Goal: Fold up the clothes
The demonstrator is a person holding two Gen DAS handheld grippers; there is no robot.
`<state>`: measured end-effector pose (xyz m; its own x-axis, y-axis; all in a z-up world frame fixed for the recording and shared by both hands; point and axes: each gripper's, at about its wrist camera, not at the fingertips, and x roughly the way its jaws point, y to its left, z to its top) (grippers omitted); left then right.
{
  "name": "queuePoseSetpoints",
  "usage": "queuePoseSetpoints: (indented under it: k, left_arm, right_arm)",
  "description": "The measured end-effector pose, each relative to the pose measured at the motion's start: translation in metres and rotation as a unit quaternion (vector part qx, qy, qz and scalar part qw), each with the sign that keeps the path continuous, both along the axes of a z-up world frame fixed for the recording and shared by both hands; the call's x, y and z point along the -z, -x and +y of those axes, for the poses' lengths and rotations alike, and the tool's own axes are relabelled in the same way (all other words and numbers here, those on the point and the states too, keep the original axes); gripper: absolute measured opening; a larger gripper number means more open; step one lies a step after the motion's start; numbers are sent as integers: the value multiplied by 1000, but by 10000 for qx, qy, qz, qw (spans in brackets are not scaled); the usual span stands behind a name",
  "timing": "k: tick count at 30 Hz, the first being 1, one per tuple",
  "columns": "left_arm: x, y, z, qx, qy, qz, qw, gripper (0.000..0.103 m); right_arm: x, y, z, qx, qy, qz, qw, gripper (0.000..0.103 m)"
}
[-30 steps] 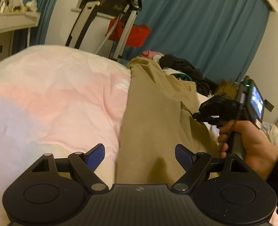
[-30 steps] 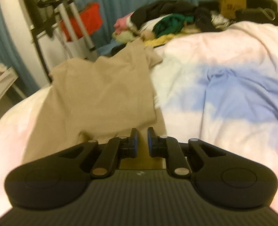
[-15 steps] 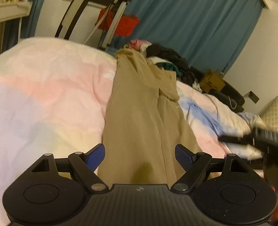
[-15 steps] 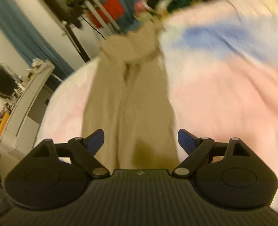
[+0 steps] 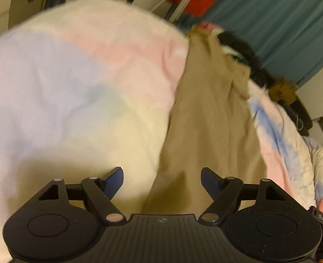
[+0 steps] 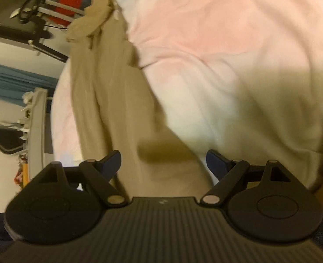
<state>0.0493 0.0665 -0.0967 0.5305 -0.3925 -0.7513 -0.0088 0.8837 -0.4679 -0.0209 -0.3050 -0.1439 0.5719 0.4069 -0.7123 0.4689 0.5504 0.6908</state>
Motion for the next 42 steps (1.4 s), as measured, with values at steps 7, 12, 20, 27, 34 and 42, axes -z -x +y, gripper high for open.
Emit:
queuePoseSetpoints:
  k: [7,12,20,27,34,42]
  left_arm:
    - [19,6,5,270,661,759,9945,15]
    - [21,10,13,205,700,876,9935,16]
    - [27,9,2,490,625,1074,9910,61]
    - [26,8,-7,765,194,1198,9897,25]
    - [16,6,18,538,1075,1236,9850,6]
    - [-66,13,28,486,2150,215,9752,5]
  right_arm:
    - [6,-1,12,-723,-762,-141,9944,88]
    - [4,6,7,-369,-356,55,9987,69]
    - [2,7,26,-1106,134,122,9937,70]
    - [-19,1,56,-1741,1183,24,9776,36]
    - [-49,-1,46,-1793,1121,-298,9769,11]
    - [-149,7,13,-1360,1063,-1558,9726,8]
